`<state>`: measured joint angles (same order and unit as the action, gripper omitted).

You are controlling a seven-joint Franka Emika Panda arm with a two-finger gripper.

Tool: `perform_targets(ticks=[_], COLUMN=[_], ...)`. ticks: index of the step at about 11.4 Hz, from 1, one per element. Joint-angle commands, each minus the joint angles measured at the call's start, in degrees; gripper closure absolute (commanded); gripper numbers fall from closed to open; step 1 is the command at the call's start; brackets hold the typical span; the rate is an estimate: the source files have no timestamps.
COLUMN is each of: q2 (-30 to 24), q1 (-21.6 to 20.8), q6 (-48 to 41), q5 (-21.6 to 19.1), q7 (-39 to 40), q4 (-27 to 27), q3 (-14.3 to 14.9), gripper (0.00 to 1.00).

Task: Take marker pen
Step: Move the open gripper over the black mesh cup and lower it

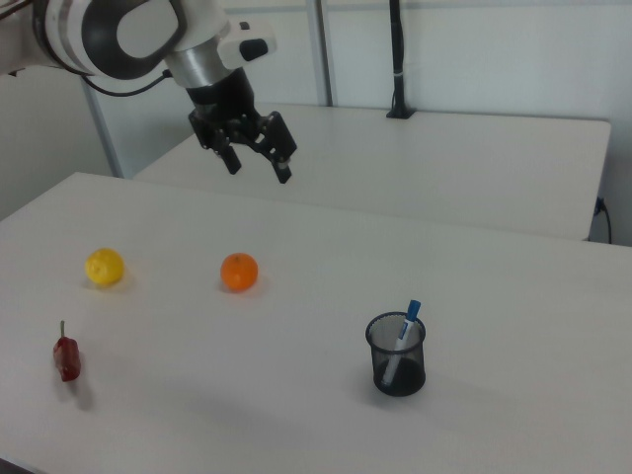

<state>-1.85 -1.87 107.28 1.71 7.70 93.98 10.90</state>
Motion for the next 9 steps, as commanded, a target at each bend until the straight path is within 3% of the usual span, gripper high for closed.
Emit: perform_targets(ticks=[1,3,9], q2=[1.31,3.42,10.01], q1=[-1.03,-0.95,-0.24], q6=[6.17,11.35,28.15], q5=[0.93,1.02,0.93], q7=[0.56,0.38,0.3], q4=[1.29,2.16,6.74], q3=[5.44,8.34,12.57], gripper=[0.0,0.0,0.0])
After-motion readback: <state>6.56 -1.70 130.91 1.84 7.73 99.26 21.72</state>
